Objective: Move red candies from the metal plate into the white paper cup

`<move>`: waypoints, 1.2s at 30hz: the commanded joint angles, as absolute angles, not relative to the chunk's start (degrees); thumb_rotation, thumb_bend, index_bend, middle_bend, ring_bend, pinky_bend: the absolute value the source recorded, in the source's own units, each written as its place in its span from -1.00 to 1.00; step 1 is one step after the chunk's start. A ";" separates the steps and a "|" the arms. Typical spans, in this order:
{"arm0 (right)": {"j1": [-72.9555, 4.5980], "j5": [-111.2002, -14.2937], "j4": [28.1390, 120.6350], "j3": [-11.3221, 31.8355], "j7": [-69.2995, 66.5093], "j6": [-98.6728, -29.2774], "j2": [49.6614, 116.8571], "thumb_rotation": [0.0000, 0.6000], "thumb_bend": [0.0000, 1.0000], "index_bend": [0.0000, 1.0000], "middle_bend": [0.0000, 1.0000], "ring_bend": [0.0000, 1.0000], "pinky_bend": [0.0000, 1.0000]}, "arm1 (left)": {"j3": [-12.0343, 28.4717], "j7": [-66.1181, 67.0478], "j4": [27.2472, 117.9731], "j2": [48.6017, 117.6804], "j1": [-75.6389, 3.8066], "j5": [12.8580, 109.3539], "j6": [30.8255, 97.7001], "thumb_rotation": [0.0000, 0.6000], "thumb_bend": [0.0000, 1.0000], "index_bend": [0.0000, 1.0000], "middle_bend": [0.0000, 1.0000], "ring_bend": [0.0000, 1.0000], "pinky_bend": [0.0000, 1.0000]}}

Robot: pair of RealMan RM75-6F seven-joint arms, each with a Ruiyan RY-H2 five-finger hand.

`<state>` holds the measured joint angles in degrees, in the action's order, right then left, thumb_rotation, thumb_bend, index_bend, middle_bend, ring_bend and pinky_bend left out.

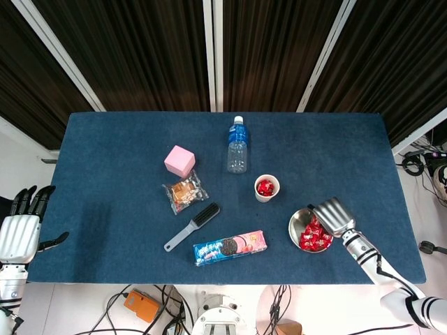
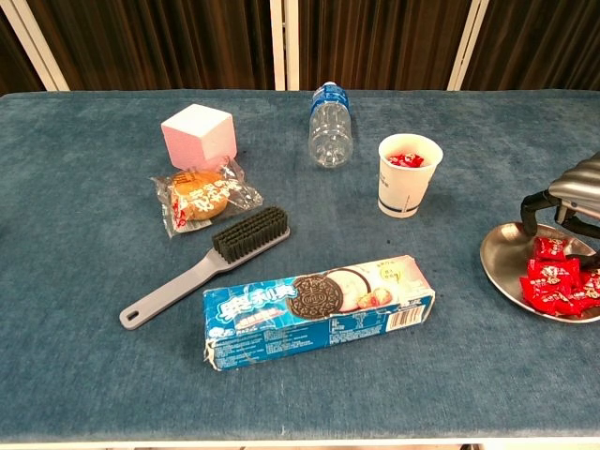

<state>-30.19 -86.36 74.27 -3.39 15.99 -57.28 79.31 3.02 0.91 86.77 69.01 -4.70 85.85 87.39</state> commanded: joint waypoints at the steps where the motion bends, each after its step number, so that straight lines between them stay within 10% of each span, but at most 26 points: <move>1: -30.21 -86.57 74.02 -3.42 15.81 -57.13 79.59 1.00 -0.16 -0.04 0.81 1.00 1.00 | 3.01 0.85 86.68 69.02 -4.67 85.77 87.33 1.00 -1.00 -0.86 -0.81 -1.00 -1.00; 18: -30.00 -87.29 75.57 -1.84 13.19 -59.17 78.29 1.00 0.03 0.30 0.81 1.00 1.00 | 3.18 0.73 86.54 68.91 -4.71 85.76 87.28 1.00 -1.00 -0.89 -0.81 -1.00 -1.00; 36: -41.01 -76.11 86.03 12.49 18.79 -54.18 78.74 1.00 0.04 0.26 0.81 1.00 1.00 | 3.43 1.22 87.14 68.51 -4.81 85.87 87.53 1.00 -1.00 -0.89 -0.81 -1.00 -1.00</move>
